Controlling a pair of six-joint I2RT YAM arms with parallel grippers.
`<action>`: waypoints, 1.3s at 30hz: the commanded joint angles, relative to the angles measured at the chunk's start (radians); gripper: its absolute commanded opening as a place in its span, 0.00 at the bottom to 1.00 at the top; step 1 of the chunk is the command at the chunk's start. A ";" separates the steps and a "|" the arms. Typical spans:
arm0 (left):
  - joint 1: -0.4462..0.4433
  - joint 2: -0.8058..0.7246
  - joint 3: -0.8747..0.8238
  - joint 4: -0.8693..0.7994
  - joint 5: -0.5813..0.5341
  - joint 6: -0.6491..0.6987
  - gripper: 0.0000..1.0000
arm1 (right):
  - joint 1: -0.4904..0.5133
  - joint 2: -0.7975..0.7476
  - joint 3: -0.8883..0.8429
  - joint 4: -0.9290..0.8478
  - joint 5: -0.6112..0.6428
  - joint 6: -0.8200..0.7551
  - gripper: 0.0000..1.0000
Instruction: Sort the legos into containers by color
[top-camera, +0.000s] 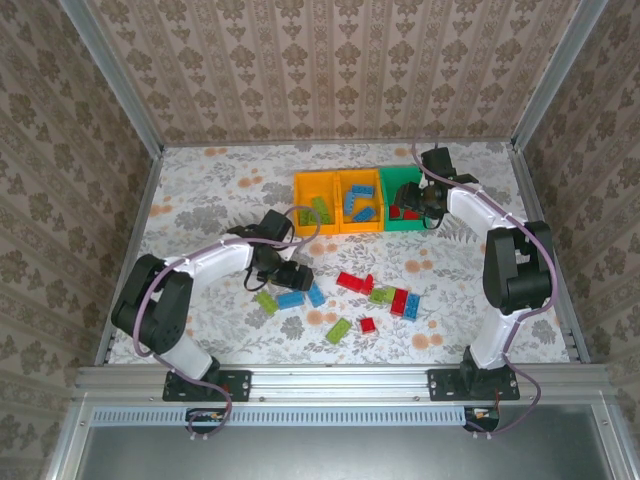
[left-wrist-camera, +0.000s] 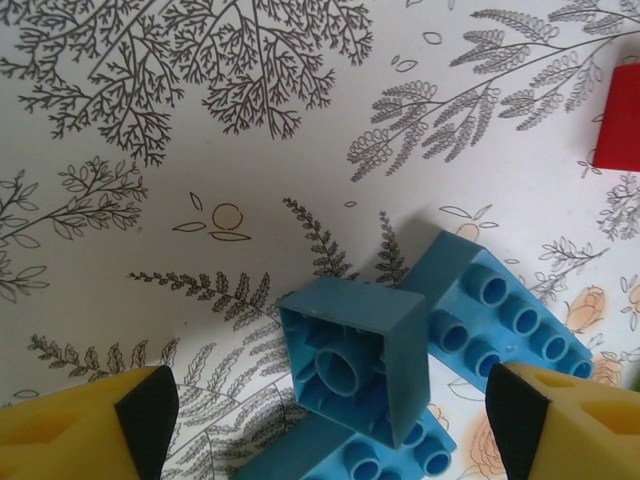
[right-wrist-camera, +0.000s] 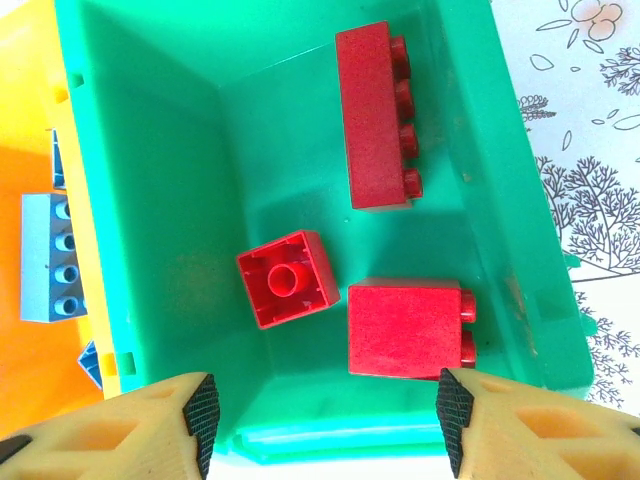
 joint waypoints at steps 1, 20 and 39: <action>-0.003 0.028 -0.009 0.017 0.005 0.013 0.82 | 0.000 -0.054 -0.022 0.001 -0.004 0.009 0.66; 0.057 0.120 0.071 0.024 -0.129 -0.051 0.62 | 0.000 -0.083 -0.045 0.002 0.002 0.017 0.70; 0.037 0.019 0.049 0.056 -0.156 -0.122 0.71 | 0.000 -0.090 -0.067 0.010 0.000 0.020 0.71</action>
